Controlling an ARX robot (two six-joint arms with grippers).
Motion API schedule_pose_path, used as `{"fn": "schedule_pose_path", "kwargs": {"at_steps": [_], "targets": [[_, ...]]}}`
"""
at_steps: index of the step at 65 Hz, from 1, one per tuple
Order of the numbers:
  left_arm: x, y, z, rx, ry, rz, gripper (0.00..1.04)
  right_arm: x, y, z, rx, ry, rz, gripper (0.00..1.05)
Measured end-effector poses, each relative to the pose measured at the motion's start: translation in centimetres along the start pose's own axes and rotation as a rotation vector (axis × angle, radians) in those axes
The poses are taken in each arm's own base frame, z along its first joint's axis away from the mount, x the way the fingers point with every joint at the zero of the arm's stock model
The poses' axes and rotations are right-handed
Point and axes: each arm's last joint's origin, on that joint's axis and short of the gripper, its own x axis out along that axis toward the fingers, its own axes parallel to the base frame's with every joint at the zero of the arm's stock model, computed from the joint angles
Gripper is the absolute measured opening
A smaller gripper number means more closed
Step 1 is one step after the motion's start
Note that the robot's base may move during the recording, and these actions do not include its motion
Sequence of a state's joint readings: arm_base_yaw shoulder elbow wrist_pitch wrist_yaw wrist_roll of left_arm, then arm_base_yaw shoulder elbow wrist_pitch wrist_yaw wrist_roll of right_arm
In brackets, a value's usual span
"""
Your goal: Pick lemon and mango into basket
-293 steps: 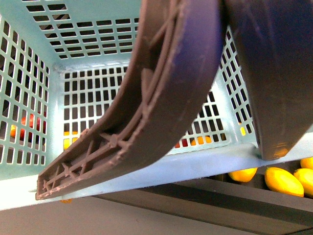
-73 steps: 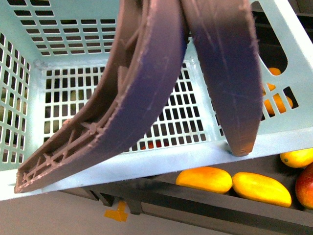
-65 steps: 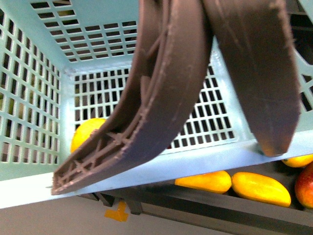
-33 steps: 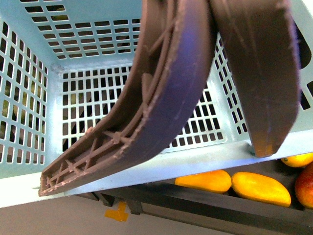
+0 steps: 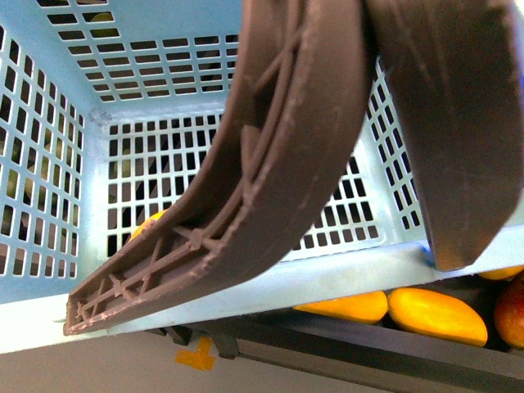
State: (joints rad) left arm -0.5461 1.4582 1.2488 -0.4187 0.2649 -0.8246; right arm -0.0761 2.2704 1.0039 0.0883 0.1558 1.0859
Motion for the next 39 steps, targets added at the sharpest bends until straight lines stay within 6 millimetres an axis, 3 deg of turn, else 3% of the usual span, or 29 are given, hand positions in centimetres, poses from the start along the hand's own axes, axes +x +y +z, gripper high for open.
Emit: {"fn": "schedule_pose_path", "kwargs": {"at_steps": [17, 39], "targets": [[0.0, 0.0, 0.0, 0.0, 0.001, -0.001, 0.15, 2.2, 2.6, 0.8, 0.003, -0.004, 0.018, 0.96], [0.0, 0.0, 0.0, 0.0, 0.0, 0.0, 0.15, 4.8, 3.1, 1.6, 0.021, -0.006, -0.004, 0.96]]}}
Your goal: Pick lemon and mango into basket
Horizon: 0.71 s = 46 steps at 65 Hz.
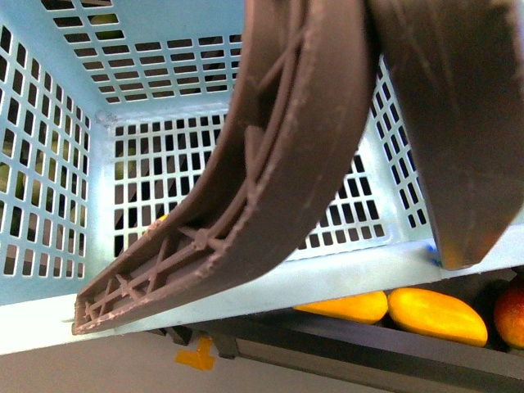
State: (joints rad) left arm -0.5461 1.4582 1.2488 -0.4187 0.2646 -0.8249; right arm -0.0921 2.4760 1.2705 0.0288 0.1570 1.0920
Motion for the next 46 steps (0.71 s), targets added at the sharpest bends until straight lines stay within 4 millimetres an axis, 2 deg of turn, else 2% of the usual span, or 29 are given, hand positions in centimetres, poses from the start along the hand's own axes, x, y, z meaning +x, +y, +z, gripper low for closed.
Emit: {"fn": "schedule_pose_path", "kwargs": {"at_steps": [7, 19, 25, 38, 46], "targets": [[0.0, 0.0, 0.0, 0.001, -0.001, 0.001, 0.15, 0.6, -0.1, -0.1, -0.001, 0.007, -0.015, 0.95], [0.0, 0.0, 0.0, 0.0, -0.001, 0.001, 0.15, 1.3, -0.7, -0.5, -0.016, 0.025, -0.056, 0.72], [0.0, 0.0, 0.0, 0.0, 0.0, 0.0, 0.15, 1.3, -0.8, -0.5, -0.019, 0.021, -0.063, 0.66], [0.0, 0.0, 0.0, 0.0, 0.001, -0.001, 0.15, 0.7, -1.2, -0.4, -0.019, -0.001, -0.073, 0.62], [0.0, 0.0, 0.0, 0.0, 0.0, 0.0, 0.15, -0.7, -1.7, -0.1, -0.03, -0.026, -0.067, 0.62]]}}
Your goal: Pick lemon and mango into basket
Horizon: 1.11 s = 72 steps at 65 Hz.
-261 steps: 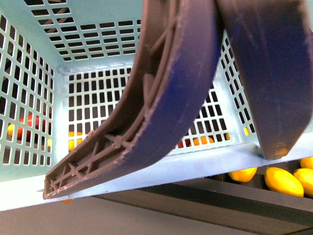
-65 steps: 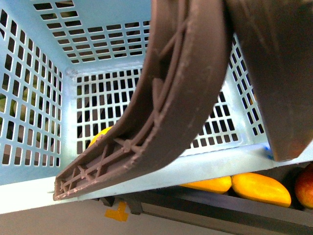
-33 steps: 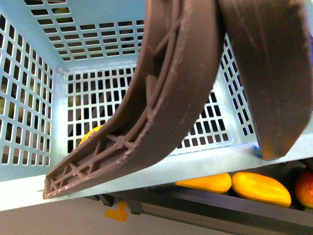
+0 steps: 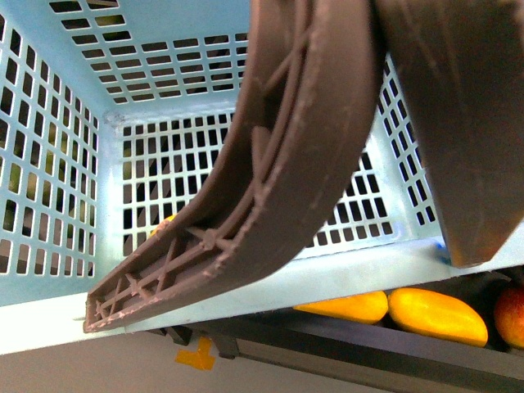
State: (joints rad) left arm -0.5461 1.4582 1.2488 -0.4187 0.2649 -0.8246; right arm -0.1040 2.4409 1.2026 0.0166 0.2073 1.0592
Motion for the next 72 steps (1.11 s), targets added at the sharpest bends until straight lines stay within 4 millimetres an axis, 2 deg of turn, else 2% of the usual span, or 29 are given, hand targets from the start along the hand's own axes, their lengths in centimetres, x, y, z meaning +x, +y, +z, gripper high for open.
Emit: {"fn": "schedule_pose_path", "kwargs": {"at_steps": [6, 15, 21, 38, 39, 42, 43, 50, 51, 53, 57, 64, 72], "targets": [[0.0, 0.0, 0.0, 0.0, 0.0, 0.0, 0.15, -1.6, -0.1, 0.7, -0.015, -0.03, 0.029, 0.62], [0.0, 0.0, 0.0, 0.0, -0.001, 0.001, 0.15, -5.5, -0.3, 2.2, -0.079, -0.118, 0.103, 0.62], [0.0, 0.0, 0.0, 0.0, -0.001, 0.001, 0.15, -9.9, -1.1, 3.2, -0.19, -0.194, 0.186, 0.62], [0.0, 0.0, 0.0, 0.0, 0.001, -0.001, 0.15, -20.0, -3.8, 3.4, -0.436, -0.314, 0.372, 0.62], [0.0, 0.0, 0.0, 0.0, 0.0, 0.0, 0.15, -21.2, -4.1, 3.3, -0.468, -0.329, 0.4, 0.62], [0.0, 0.0, 0.0, 0.0, 0.0, 0.0, 0.15, -23.1, -4.3, 3.1, -0.502, -0.355, 0.44, 0.62], [0.0, 0.0, 0.0, 0.0, -0.001, 0.001, 0.15, -24.4, -4.4, 3.0, -0.522, -0.375, 0.47, 0.62], [0.0, 0.0, 0.0, 0.0, -0.001, 0.001, 0.15, -28.9, -4.8, 2.2, -0.582, -0.455, 0.571, 0.62], [0.0, 0.0, 0.0, 0.0, 0.0, 0.0, 0.15, -30.2, -4.9, 1.9, -0.589, -0.475, 0.601, 0.62], [0.0, 0.0, 0.0, 0.0, 0.0, 0.0, 0.15, -31.3, -5.1, 1.6, -0.597, -0.49, 0.628, 0.62], [0.0, 0.0, 0.0, 0.0, 0.0, 0.0, 0.15, -34.8, -5.3, 0.5, -0.618, -0.54, 0.711, 0.62], [0.0, 0.0, 0.0, 0.0, -0.001, 0.001, 0.15, -37.5, -5.0, -1.2, -0.648, -0.57, 0.781, 0.62], [0.0, 0.0, 0.0, 0.0, 0.0, 0.0, 0.15, -38.9, -4.0, -3.6, -0.702, -0.566, 0.833, 0.62]]}}
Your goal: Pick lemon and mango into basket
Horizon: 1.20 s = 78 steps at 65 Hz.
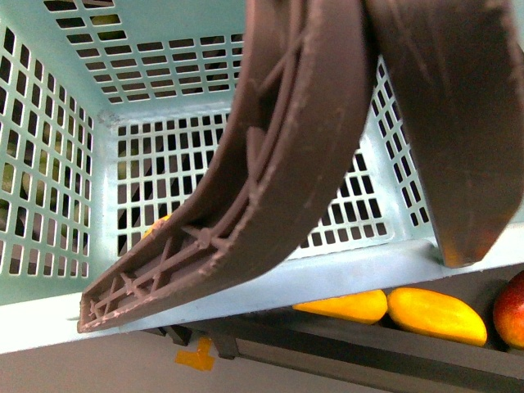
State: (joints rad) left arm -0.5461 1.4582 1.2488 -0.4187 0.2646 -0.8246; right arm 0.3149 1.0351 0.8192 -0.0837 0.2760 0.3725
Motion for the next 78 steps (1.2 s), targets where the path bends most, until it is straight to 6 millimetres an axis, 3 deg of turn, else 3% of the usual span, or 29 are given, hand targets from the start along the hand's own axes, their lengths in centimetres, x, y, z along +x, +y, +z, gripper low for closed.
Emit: {"fn": "schedule_pose_path", "kwargs": {"at_steps": [9, 19, 34, 52, 64, 71, 78], "targets": [[0.0, 0.0, 0.0, 0.0, 0.0, 0.0, 0.15, 0.7, 3.0, -1.8, -0.05, 0.052, 0.07, 0.62], [0.0, 0.0, 0.0, 0.0, 0.001, -0.001, 0.15, 1.8, 4.9, -3.8, -0.082, 0.109, 0.102, 0.62], [0.0, 0.0, 0.0, 0.0, -0.001, 0.001, 0.15, 3.6, 6.0, -5.6, -0.076, 0.17, 0.08, 0.62], [0.0, 0.0, 0.0, 0.0, -0.001, 0.001, 0.15, 3.6, 6.3, -5.7, -0.042, 0.178, 0.085, 0.96], [0.1, 0.0, 0.0, -0.002, 0.0, 0.004, 0.15, 2.5, 5.4, -4.4, -0.03, 0.137, 0.049, 0.96], [0.1, 0.1, 0.0, 0.001, 0.0, 0.004, 0.15, 0.6, 2.6, -1.8, -0.024, 0.024, -0.092, 0.96], [0.1, 0.1, 0.0, 0.002, -0.002, 0.006, 0.15, -0.8, 0.8, -0.4, -0.016, -0.08, -0.118, 0.92]]}}
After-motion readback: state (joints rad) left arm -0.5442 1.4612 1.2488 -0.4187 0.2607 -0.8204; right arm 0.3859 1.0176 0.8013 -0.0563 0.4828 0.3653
